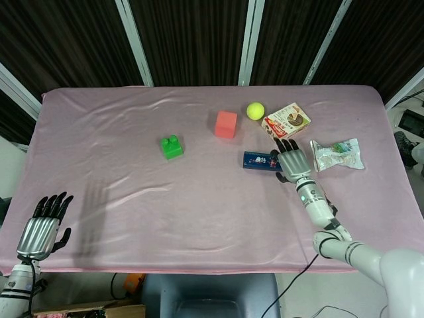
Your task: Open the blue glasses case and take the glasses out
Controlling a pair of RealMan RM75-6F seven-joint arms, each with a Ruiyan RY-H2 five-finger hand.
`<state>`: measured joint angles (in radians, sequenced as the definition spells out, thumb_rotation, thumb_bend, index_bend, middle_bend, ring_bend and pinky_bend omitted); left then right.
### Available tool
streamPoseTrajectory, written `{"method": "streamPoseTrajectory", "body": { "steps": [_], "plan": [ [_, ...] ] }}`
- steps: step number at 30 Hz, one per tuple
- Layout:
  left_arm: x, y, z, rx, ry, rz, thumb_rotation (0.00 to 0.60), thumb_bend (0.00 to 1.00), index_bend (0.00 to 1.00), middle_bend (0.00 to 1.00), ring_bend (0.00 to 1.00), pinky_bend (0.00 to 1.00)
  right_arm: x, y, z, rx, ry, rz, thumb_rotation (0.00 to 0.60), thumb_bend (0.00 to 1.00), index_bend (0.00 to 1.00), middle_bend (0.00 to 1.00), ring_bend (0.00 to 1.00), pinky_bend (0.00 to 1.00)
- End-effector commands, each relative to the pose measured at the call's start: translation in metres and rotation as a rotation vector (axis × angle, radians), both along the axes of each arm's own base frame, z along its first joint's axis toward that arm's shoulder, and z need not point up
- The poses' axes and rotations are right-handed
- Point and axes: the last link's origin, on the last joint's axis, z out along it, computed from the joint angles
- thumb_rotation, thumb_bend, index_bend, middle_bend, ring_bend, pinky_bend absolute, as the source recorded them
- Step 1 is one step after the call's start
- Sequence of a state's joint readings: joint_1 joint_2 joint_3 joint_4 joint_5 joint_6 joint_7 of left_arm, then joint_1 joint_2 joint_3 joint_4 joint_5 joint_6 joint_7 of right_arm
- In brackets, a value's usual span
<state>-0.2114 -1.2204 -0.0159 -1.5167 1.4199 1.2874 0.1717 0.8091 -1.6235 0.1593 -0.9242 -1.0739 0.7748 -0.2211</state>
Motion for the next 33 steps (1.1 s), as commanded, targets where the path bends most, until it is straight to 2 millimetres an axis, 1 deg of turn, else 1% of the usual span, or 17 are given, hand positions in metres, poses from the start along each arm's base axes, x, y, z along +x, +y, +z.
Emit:
{"method": "streamPoseTrajectory", "body": {
  "steps": [1,4,9,22,27,33],
  "plan": [
    [-0.0003,0.0001,0.0001,0.000,0.000,0.002,0.600,0.42,0.00,0.00,0.00,0.03,-0.0001,-0.0026,-0.0009,-0.006,-0.001,-0.003,0.600,0.47,0.43,0.02,0.04,0.00],
    [-0.0005,0.0000,0.0000,0.000,0.001,0.005,0.600,0.42,0.00,0.00,0.00,0.03,-0.0022,-0.0047,-0.0018,-0.009,0.001,-0.014,0.600,0.47,0.43,0.02,0.04,0.00],
    [-0.0008,0.0004,-0.0006,0.000,0.000,0.007,0.600,0.42,0.00,0.00,0.00,0.03,-0.0041,-0.0067,-0.0032,-0.011,-0.004,-0.022,0.600,0.47,0.47,0.04,0.03,0.00],
    [-0.0005,-0.0006,-0.0022,-0.027,0.006,-0.010,0.600,0.42,0.00,0.00,0.00,0.03,-0.0057,-0.0101,-0.0041,-0.021,0.007,-0.025,0.600,0.47,0.49,0.05,0.04,0.00],
    [-0.0007,-0.0005,-0.0022,-0.026,0.007,-0.009,0.600,0.42,0.00,0.00,0.00,0.03,-0.0059,-0.0104,-0.0043,-0.025,0.010,-0.026,0.600,0.48,0.52,0.06,0.04,0.00],
    [-0.0005,-0.0006,-0.0024,-0.027,0.009,-0.010,0.600,0.42,0.00,0.00,0.00,0.03,-0.0072,-0.0110,-0.0042,-0.027,0.006,-0.035,0.600,0.52,0.55,0.08,0.04,0.00]
  ]
}}
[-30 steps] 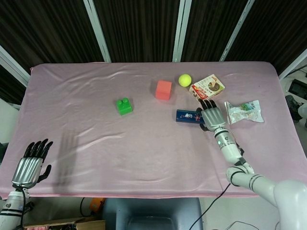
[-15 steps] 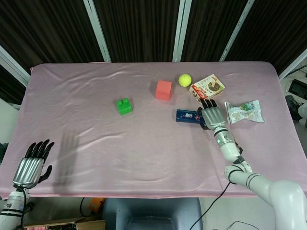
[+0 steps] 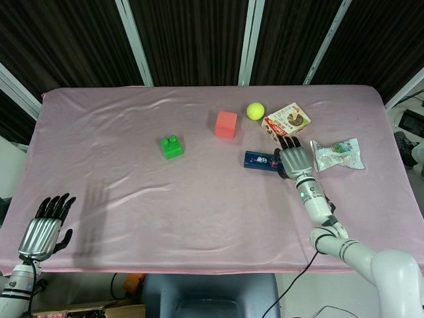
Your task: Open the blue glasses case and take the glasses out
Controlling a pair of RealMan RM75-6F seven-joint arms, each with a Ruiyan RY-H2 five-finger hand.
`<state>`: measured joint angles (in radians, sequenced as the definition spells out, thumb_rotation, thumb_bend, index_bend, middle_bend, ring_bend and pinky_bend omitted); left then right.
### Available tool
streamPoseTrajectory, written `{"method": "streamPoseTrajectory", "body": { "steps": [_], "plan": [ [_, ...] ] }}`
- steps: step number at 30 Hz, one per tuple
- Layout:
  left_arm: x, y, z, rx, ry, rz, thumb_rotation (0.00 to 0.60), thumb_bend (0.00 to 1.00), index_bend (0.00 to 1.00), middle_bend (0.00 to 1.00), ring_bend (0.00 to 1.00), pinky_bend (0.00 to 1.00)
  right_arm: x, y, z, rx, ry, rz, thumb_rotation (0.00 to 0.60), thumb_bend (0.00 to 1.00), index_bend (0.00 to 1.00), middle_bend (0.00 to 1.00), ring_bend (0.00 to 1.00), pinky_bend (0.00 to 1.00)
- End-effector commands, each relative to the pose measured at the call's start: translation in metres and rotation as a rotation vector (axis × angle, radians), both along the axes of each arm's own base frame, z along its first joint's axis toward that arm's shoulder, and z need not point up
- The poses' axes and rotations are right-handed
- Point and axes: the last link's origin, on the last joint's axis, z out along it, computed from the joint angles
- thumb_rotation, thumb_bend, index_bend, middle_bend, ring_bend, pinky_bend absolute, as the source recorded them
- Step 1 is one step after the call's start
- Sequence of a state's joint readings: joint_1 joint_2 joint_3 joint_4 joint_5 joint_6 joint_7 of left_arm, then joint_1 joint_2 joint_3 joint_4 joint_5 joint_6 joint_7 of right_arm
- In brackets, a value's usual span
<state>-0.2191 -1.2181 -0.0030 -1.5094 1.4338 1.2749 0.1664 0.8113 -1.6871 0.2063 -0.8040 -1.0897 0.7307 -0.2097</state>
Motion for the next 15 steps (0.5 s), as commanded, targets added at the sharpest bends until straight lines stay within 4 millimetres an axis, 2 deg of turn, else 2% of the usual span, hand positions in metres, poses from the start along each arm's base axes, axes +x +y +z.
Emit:
{"method": "streamPoseTrajectory", "body": {
  "steps": [1,15],
  "plan": [
    [0.0000,0.0000,-0.0001,-0.001,0.001,0.000,0.600,0.42,0.00,0.00,0.00,0.03,-0.0004,-0.0004,0.0008,-0.001,-0.002,-0.002,0.600,0.53,0.55,0.08,0.04,0.00],
    [-0.0005,0.0001,-0.0012,-0.002,0.006,0.004,0.600,0.42,0.00,0.00,0.00,0.03,0.0032,-0.0059,0.0055,-0.017,-0.013,-0.006,0.600,0.59,0.61,0.12,0.06,0.00]
  ]
}}
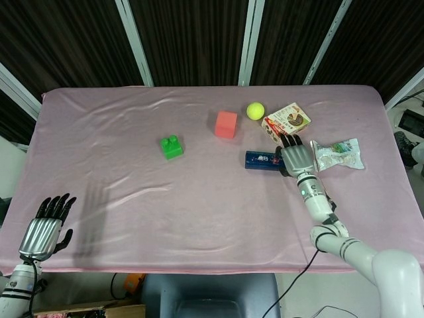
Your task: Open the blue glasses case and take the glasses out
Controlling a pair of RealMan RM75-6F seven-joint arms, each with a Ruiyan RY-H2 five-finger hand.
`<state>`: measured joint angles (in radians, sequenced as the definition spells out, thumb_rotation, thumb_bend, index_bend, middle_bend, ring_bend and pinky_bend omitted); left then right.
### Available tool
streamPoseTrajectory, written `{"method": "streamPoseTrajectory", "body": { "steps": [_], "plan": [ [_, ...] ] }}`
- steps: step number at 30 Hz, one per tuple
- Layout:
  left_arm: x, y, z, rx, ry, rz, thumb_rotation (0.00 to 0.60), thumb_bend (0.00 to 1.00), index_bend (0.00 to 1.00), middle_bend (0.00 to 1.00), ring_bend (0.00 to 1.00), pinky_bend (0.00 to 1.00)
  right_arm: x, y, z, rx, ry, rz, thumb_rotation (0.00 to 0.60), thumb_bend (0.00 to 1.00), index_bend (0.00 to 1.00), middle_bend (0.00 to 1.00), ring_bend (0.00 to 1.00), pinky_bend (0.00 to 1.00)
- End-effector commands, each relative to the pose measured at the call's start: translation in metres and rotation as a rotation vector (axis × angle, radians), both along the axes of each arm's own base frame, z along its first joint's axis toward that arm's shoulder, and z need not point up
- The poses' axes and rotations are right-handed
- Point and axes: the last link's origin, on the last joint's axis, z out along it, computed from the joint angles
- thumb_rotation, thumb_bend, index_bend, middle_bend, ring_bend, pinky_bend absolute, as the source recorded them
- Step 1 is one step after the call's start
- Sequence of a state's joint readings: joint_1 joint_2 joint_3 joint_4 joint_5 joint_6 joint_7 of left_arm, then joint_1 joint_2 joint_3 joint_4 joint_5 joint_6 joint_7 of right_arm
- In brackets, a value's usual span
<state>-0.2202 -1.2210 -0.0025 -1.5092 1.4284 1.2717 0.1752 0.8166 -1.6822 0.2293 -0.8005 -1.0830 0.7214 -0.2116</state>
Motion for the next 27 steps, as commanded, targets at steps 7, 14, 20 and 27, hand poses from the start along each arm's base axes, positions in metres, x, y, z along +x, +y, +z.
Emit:
{"method": "streamPoseTrajectory", "body": {
  "steps": [7,14,20,27],
  "plan": [
    [-0.001,0.001,0.000,0.002,0.000,0.008,0.600,0.42,0.00,0.00,0.00,0.03,0.007,-0.007,0.001,-0.012,0.003,0.002,0.600,0.59,0.61,0.12,0.06,0.00],
    [-0.003,0.003,0.000,0.004,0.005,0.019,0.600,0.42,0.00,0.00,0.00,0.03,0.018,-0.030,-0.006,-0.036,0.021,-0.036,0.600,0.59,0.61,0.12,0.06,0.00],
    [-0.005,0.004,0.002,0.014,0.004,0.030,0.600,0.42,0.00,0.00,0.00,0.03,0.029,-0.048,-0.009,-0.059,0.016,-0.075,0.600,0.59,0.44,0.12,0.06,0.00],
    [-0.007,0.006,0.003,0.019,0.005,0.044,0.600,0.42,0.00,0.00,0.00,0.03,0.038,-0.059,-0.009,-0.098,0.047,-0.076,0.600,0.46,0.17,0.07,0.05,0.00]
  ]
}}
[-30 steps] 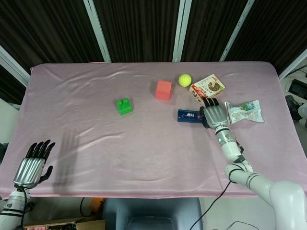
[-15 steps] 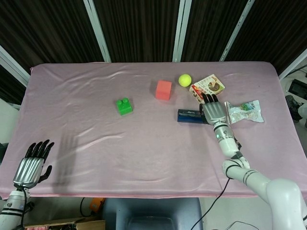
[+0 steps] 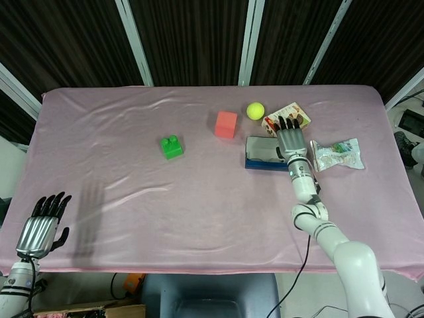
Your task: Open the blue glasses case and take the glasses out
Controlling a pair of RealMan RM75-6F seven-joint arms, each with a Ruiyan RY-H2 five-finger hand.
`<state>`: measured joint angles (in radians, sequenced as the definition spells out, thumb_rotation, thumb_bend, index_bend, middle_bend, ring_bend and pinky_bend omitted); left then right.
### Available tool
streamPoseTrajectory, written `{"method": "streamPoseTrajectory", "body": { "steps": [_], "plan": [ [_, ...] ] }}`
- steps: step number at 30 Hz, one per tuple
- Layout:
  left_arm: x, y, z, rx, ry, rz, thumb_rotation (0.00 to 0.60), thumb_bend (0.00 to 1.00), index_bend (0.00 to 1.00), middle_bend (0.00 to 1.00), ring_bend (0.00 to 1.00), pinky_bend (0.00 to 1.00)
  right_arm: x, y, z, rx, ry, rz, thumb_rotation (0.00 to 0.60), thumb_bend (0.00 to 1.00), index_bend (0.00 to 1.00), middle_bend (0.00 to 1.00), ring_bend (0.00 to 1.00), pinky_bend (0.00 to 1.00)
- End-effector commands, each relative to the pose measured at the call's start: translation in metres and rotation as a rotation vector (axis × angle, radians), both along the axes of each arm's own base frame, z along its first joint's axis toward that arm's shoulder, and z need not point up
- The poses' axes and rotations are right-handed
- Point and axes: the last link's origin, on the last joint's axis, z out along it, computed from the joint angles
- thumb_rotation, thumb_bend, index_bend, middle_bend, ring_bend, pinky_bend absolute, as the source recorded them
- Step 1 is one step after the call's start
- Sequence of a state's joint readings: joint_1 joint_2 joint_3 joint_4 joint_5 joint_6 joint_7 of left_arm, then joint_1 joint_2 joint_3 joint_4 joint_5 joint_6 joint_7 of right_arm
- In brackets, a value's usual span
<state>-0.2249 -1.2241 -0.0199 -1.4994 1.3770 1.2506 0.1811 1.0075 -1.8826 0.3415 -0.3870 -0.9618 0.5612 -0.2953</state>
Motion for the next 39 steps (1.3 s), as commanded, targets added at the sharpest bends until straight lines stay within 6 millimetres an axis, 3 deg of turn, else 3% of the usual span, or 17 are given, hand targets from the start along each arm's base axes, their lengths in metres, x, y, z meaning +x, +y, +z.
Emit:
{"method": "streamPoseTrajectory", "body": {
  "steps": [1,5,10,16,26,39],
  "plan": [
    [0.000,0.000,0.000,0.001,0.000,0.000,0.600,0.42,0.00,0.00,0.00,0.03,0.009,-0.002,-0.003,-0.009,-0.024,0.012,0.600,0.46,0.17,0.07,0.05,0.00],
    [0.001,-0.001,0.000,0.000,-0.004,-0.004,0.600,0.42,0.00,0.00,0.00,0.03,0.011,0.007,0.002,0.011,-0.064,0.088,0.600,0.46,0.24,0.07,0.05,0.00],
    [0.001,-0.001,0.000,-0.002,-0.005,-0.006,0.600,0.42,0.00,0.00,0.00,0.03,0.009,0.035,0.010,0.082,-0.080,0.193,0.600,0.47,0.39,0.07,0.04,0.00],
    [0.002,-0.003,-0.001,-0.005,-0.002,-0.008,0.600,0.42,0.00,0.00,0.00,0.03,0.013,0.057,0.010,0.159,-0.084,0.223,0.600,0.49,0.42,0.07,0.04,0.00],
    [0.001,-0.004,0.000,-0.008,-0.004,-0.010,0.600,0.42,0.00,0.00,0.00,0.03,0.013,0.061,-0.019,0.215,-0.015,0.178,0.600,0.49,0.45,0.07,0.04,0.00],
    [0.000,-0.004,0.000,-0.010,-0.003,-0.010,0.600,0.42,0.00,0.00,0.00,0.03,0.021,0.065,-0.032,0.244,-0.036,0.184,0.600,0.49,0.45,0.07,0.04,0.00]
  ]
}}
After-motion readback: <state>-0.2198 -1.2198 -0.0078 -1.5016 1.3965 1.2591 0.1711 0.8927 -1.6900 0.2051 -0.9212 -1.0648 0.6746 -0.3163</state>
